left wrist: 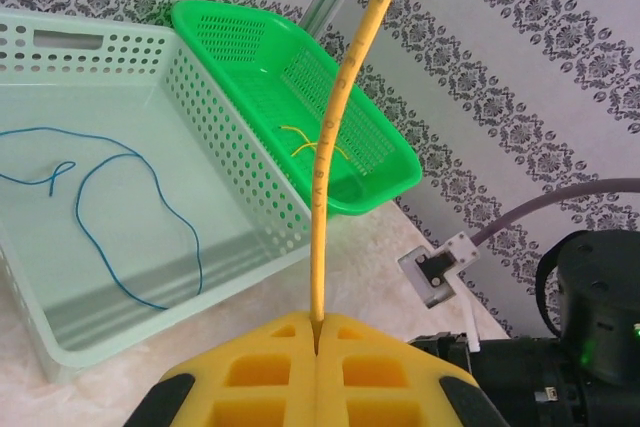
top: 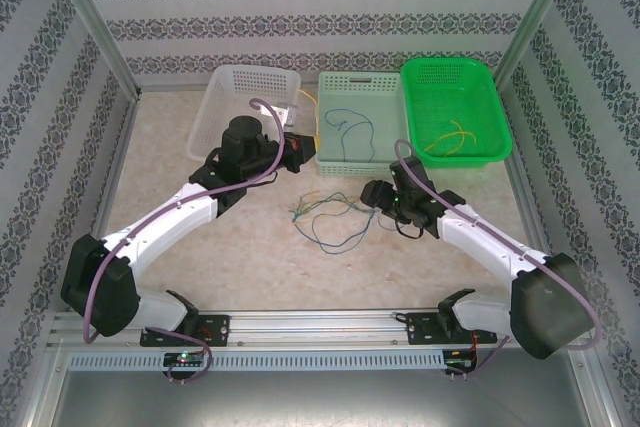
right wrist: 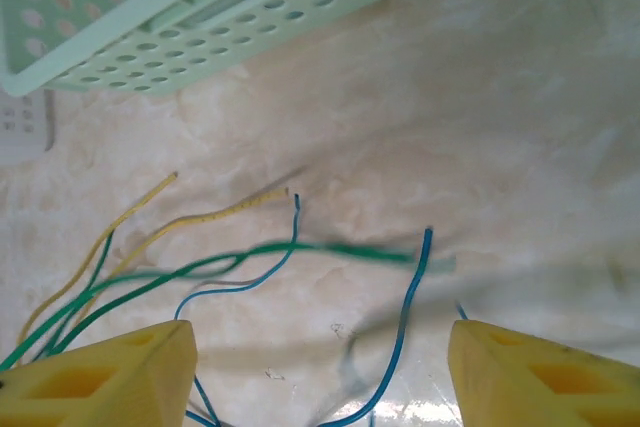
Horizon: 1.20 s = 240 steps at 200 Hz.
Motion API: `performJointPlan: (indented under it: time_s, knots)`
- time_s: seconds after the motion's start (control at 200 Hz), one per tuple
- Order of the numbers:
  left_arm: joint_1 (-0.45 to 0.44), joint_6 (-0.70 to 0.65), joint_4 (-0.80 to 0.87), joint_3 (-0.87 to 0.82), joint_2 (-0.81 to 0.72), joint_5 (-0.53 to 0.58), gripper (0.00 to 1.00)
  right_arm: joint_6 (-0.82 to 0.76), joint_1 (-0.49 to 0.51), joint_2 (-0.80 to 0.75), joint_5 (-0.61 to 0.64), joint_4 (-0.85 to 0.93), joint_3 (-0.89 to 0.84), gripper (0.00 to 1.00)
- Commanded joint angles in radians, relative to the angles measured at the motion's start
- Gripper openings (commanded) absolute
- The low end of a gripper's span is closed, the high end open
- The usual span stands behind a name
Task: Untangle the cables
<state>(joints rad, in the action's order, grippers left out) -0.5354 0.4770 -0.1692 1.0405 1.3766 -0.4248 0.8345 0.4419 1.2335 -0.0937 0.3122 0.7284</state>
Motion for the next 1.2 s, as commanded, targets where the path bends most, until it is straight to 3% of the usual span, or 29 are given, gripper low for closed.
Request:
performJointPlan:
  time_s: [0.0, 0.215, 0.515, 0.699, 1.194]
  knots:
    - [0.006, 0.006, -0.040, 0.000, -0.018, 0.002, 0.00, -0.049, -0.009, 0.001, 0.020, 0.091, 0.041, 0.72]
    - [0.006, 0.033, -0.063, -0.005, 0.012, -0.027, 0.00, -0.070, -0.015, -0.080, 0.043, 0.081, 0.016, 0.78]
    - [0.005, 0.090, -0.123, -0.008, 0.054, -0.073, 0.00, -0.069, 0.042, -0.100, -0.057, 0.012, 0.061, 0.70]
    - [-0.002, 0.104, -0.161, -0.008, 0.072, -0.096, 0.00, 0.043, 0.083, 0.010, -0.127, -0.119, 0.071, 0.70]
    - [-0.016, 0.065, -0.177, 0.007, 0.091, -0.158, 0.00, 0.112, 0.173, 0.282, -0.227, -0.260, 0.181, 0.64]
